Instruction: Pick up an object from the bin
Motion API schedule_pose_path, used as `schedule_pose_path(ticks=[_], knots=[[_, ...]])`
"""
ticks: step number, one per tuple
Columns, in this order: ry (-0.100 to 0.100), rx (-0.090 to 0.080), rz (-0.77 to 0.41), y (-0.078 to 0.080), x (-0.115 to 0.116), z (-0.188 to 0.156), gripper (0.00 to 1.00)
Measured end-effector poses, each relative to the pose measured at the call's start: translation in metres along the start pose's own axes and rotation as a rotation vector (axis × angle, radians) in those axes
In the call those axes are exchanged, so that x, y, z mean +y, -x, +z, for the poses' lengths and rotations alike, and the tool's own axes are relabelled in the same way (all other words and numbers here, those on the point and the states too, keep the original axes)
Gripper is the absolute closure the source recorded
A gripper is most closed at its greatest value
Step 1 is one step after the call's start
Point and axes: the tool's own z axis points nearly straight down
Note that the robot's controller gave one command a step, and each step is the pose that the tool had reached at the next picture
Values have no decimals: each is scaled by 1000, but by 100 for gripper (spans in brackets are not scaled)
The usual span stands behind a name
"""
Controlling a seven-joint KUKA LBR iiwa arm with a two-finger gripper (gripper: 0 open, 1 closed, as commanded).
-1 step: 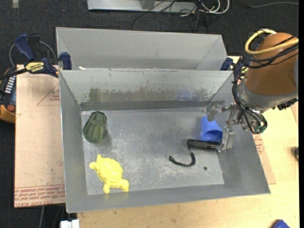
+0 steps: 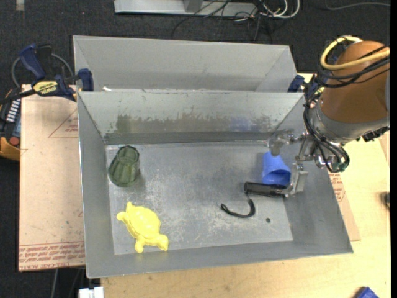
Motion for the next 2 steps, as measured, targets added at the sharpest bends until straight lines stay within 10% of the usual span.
schedule_pose_path(ticks=[1, 2], knots=[[1, 2, -121, -22, 41, 129, 0], [1, -4, -179, -22, 45, 163, 0]])
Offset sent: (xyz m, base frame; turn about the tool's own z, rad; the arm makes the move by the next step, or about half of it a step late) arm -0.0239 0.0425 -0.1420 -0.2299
